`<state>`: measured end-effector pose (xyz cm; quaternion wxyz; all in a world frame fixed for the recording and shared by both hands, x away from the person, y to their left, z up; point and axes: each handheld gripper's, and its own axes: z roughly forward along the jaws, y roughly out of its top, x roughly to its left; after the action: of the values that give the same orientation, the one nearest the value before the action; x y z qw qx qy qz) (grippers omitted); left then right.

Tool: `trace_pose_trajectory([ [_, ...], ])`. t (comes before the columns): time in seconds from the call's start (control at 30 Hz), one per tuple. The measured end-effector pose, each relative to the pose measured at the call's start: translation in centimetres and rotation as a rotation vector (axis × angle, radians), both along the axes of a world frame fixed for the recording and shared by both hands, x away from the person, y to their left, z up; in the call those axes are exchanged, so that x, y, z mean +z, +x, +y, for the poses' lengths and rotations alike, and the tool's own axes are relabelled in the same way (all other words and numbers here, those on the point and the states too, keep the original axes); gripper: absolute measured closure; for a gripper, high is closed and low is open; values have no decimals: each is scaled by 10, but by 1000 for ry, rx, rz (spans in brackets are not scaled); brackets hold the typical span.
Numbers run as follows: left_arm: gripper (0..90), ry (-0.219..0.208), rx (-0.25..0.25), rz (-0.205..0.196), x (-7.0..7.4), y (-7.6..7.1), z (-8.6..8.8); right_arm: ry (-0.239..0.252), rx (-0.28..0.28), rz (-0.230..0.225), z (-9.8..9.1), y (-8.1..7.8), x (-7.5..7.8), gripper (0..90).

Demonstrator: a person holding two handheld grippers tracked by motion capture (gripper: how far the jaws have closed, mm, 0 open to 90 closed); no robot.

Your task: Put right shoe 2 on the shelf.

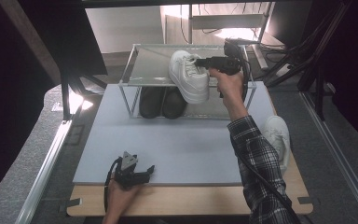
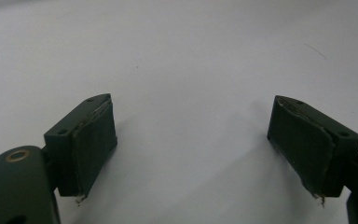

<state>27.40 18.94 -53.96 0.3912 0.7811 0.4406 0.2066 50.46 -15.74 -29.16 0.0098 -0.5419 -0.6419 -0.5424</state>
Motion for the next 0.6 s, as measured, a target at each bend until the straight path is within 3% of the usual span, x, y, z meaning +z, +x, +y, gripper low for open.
trace_pose_trajectory([
  [0.33, 150, -4, 3, -1, 0, 0, 0, -17, 9, -27, -11, -7, 8, 498],
  [0.6, 149, -4, 3, -2, 0, 0, 0, -38, 9, -77, -22, -20, 16, 492],
])
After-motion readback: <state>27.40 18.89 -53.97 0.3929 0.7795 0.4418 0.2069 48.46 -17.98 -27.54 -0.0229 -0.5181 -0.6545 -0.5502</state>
